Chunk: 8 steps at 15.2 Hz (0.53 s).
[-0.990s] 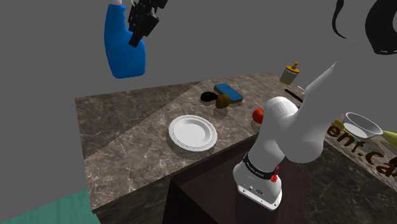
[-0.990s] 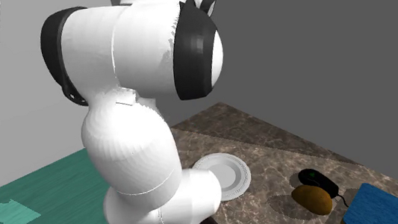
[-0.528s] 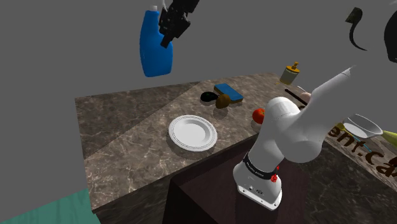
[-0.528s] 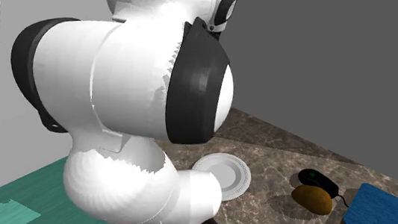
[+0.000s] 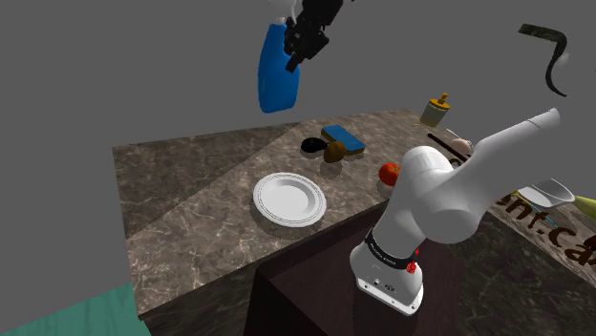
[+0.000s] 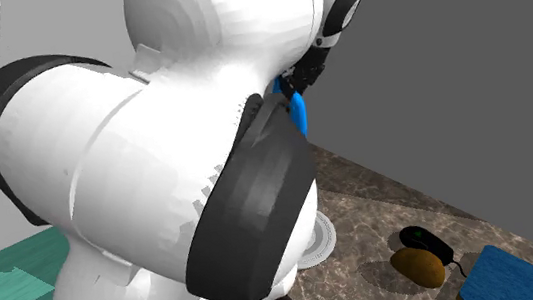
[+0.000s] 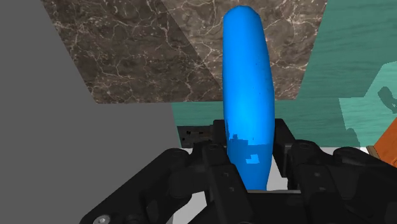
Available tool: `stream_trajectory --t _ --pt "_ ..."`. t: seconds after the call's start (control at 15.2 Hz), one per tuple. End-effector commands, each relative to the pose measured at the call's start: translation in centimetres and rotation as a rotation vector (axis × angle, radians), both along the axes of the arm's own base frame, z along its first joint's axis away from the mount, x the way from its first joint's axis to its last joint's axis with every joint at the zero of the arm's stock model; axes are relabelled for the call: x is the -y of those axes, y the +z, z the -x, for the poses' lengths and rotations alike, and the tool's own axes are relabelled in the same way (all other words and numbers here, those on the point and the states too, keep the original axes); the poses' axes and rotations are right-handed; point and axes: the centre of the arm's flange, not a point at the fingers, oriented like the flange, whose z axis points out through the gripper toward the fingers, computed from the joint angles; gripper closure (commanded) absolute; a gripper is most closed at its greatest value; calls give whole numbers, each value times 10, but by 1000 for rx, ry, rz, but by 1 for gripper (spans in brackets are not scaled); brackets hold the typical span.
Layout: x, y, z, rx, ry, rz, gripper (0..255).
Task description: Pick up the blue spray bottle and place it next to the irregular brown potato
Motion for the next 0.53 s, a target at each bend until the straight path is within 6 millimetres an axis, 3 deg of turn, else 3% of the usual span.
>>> stream_trajectory --t 0.0,0.46 --pt "24 0 13 -1 1 0 255" --pt "109 0 49 -1 1 0 255"
